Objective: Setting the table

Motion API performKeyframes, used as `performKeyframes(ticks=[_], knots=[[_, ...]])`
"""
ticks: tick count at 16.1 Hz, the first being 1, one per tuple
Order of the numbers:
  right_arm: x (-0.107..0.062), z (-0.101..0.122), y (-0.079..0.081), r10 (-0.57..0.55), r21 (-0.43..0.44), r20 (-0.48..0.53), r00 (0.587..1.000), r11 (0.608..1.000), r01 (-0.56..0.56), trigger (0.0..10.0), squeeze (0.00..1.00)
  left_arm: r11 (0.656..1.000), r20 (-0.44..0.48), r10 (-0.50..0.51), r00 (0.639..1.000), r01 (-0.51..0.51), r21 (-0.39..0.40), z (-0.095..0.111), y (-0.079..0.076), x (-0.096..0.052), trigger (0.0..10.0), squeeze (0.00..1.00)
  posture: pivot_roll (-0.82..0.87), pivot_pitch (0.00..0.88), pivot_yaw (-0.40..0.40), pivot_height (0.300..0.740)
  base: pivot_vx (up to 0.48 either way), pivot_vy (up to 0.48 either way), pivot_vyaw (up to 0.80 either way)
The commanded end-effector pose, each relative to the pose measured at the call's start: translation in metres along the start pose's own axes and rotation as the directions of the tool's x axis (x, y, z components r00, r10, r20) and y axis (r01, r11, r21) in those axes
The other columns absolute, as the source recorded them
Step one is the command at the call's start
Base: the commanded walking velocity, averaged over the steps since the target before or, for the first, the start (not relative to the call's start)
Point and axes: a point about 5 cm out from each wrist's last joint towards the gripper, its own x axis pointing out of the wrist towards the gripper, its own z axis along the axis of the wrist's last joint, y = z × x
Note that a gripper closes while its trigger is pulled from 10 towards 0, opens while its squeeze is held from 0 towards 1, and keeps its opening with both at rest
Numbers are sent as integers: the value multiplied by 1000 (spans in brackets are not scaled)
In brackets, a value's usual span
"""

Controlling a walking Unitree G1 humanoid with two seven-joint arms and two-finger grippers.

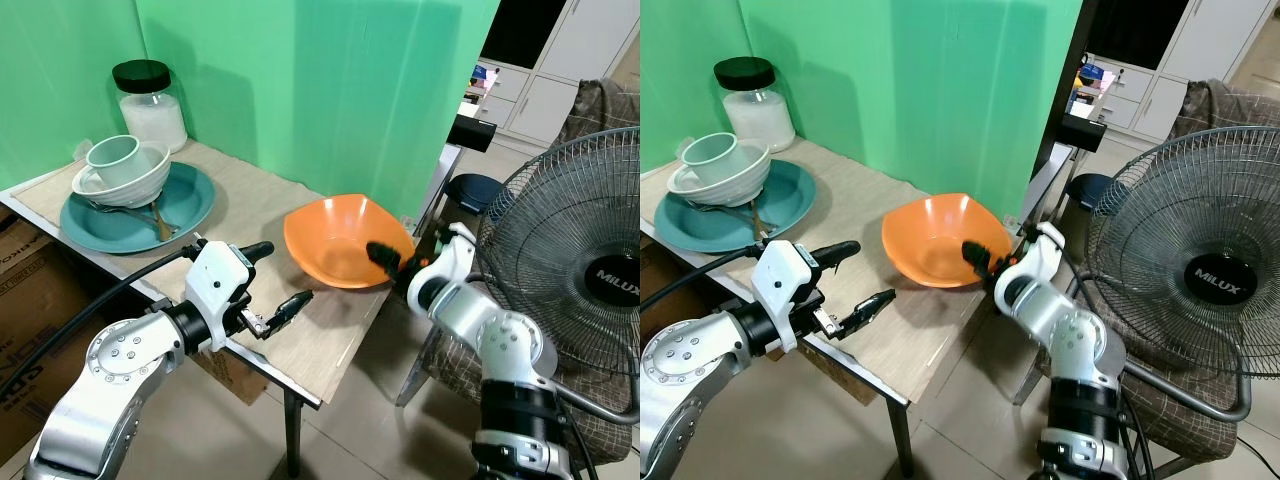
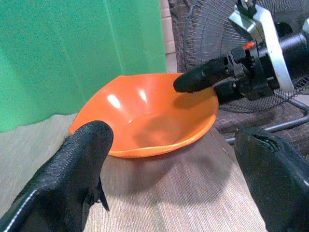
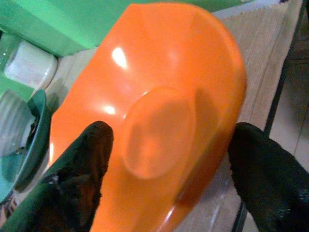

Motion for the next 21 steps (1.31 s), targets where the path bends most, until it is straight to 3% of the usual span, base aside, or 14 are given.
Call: performKeyframes(ticks=[1, 11, 17, 21], knots=[[0, 1, 0, -1, 14, -2, 1000, 1000, 1, 0, 0, 1000, -15, -13, 1000, 13, 6, -2, -2, 0, 10000, 1000, 138, 0, -71, 740, 0, 0, 0], [4, -5, -1, -6, 54, -15, 1000, 999, 7, 0, 0, 995, -55, -93, 994, 91, -35, -8, -11, -7, 10000, 1000, 143, 0, -73, 740, 0, 0, 0], [4, -8, -4, -24, 17, -39, 999, 1000, 25, 0, 0, 995, -57, -95, 994, 93, -29, -8, -11, -6, 10000, 1000, 145, 0, -75, 740, 0, 0, 0], [4, -5, 1, 29, 95, -5, 1000, 995, -28, 0, 0, 996, -55, -91, 994, 90, -25, -8, -11, -5, 10000, 1000, 146, 0, -76, 740, 0, 0, 0]])
